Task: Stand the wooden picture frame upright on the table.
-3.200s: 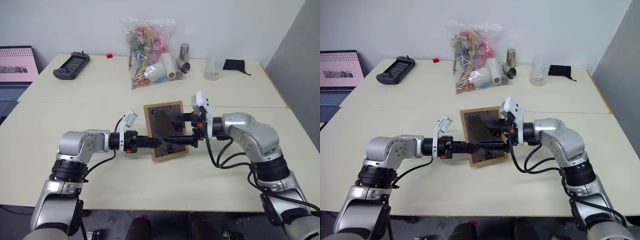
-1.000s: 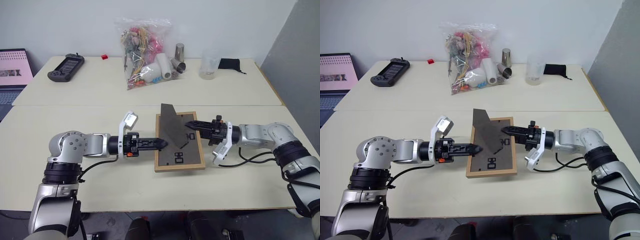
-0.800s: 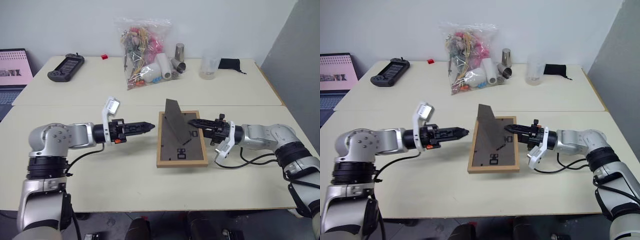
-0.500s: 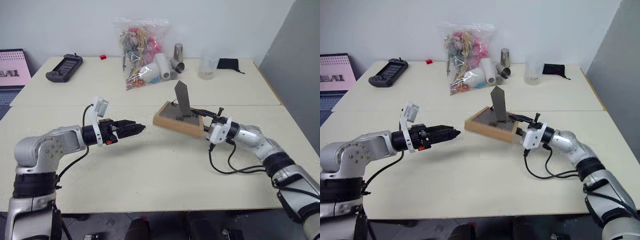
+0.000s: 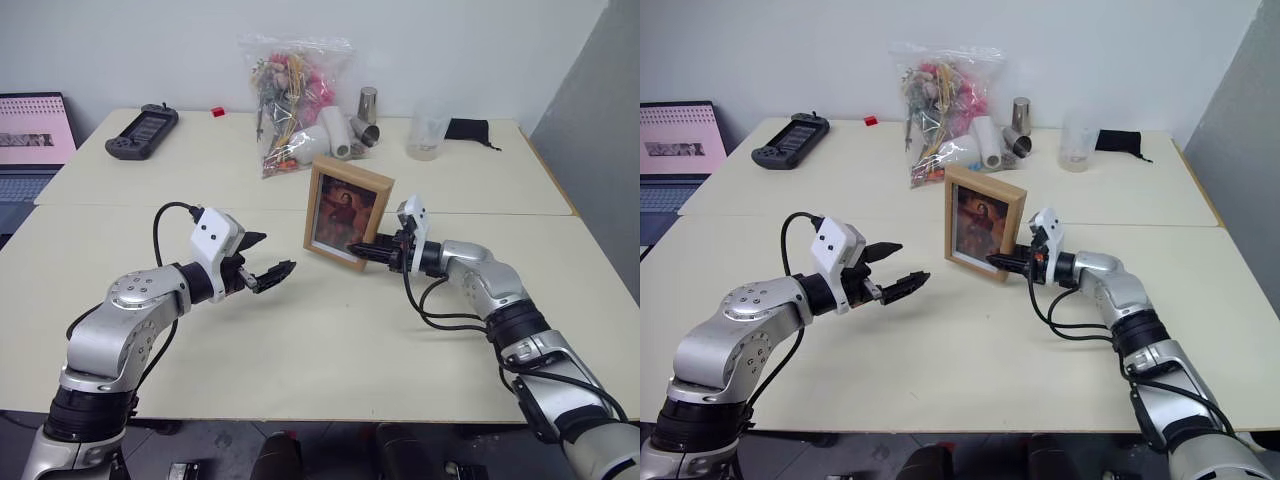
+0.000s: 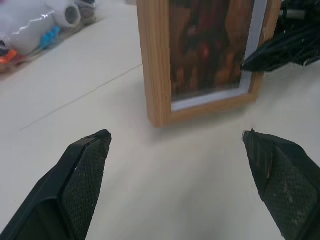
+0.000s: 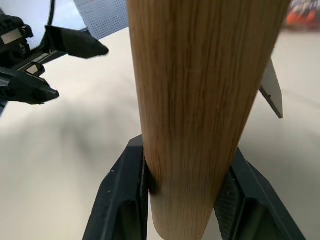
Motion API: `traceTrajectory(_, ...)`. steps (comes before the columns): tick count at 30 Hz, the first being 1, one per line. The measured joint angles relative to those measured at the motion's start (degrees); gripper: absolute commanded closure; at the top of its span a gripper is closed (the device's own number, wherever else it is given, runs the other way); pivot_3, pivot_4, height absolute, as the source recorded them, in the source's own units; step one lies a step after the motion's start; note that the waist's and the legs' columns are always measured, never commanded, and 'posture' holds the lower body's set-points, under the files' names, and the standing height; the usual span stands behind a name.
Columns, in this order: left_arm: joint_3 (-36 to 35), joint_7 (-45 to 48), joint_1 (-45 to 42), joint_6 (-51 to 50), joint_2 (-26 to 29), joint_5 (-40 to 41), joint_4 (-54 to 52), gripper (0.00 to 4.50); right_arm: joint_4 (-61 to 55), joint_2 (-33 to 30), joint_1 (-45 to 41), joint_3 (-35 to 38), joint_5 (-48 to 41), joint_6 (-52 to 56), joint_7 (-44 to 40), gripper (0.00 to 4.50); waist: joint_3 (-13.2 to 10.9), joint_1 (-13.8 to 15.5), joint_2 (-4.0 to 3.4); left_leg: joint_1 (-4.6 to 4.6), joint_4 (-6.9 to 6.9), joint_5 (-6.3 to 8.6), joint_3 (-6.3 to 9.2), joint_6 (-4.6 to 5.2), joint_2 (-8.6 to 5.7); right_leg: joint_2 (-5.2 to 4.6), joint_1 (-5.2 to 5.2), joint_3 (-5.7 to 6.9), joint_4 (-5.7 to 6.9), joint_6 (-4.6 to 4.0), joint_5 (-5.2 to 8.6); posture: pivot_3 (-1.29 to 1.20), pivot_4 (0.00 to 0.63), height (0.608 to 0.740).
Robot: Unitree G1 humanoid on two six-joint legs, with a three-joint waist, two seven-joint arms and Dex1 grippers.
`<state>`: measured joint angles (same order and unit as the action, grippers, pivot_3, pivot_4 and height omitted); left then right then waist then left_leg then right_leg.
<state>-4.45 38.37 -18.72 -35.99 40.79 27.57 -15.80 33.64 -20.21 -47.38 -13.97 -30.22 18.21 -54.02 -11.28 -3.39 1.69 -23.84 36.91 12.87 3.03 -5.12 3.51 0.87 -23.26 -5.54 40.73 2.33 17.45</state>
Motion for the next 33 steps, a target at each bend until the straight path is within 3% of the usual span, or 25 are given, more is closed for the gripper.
traceTrajectory(6, 1.4, 1.45, -1.08, 1.98, -1.22, -1.85, 2.41, 0.0, 8.95, 4.62, -2.78, 3.68, 3.28, -0.14, 0.29, 3.18, 0.0, -0.01, 0.0, -0.02, -0.05, 0.0, 0.0, 0.0, 0.0, 0.01, -0.01, 0.01, -0.01, 0.0, 0.0, 0.0, 0.15, 0.74)
traceTrajectory(13, 1.93, 2.49, -1.33, 3.62, -2.26, -3.2, 4.2, 0.0, 9.29, 5.62, -2.68, 5.23, 6.85, -1.34, -0.89, 3.18, 0.0, -0.02, 0.0, 0.0, -0.04, 0.0, 0.01, 0.0, 0.02, 0.02, -0.01, 0.02, 0.01, 0.0, 0.0, 0.0, 0.15, 0.74)
traceTrajectory(15, 1.94, 2.66, -1.52, 3.69, -2.27, -3.51, 4.87, 0.0, 9.17, 5.8, -2.58, 5.54, 7.4, -1.44, -1.03, 2.49, 0.0, -0.04, 0.0, 0.0, -0.04, 0.0, 0.01, 0.0, 0.02, 0.02, -0.01, 0.02, 0.01, 0.0, 0.0, 0.0, 0.15, 0.74)
traceTrajectory(19, 1.95, 3.36, -2.18, 3.91, -2.3, -3.98, 5.8, 0.0, 9.15, 6.53, -2.15, 6.02, 8.85, -1.35, -0.72, 1.81, 0.0, -0.05, 0.0, 0.0, -0.04, 0.0, 0.01, 0.0, 0.02, 0.02, -0.01, 0.02, 0.01, 0.0, 0.0, 0.0, 0.15, 0.74)
traceTrajectory(27, 2.71, 3.62, -3.39, 5.67, -3.1, -6.24, 8.0, 0.0, 4.96, 4.08, 2.14, 7.24, 10.42, -0.14, -1.33, 0.04, 0.0, 0.04, 0.0, -0.01, -0.04, 0.0, 0.01, 0.0, 0.01, 0.01, -0.01, 0.03, 0.01, 0.0, 0.0, 0.0, 0.15, 0.74)
traceTrajectory(33, 1.91, 3.2, -4.48, 5.17, -2.96, -6.55, 11.4, 0.0, -10.98, -6.16, 12.65, 8.49, 11.08, 4.72, -2.43, 0.02, 0.0, 0.43, 0.0, -0.06, -0.03, 0.01, 0.06, 0.0, -0.02, 0.01, 0.02, 0.03, -0.01, 0.01, 0.01, 0.0, 0.15, 0.74)
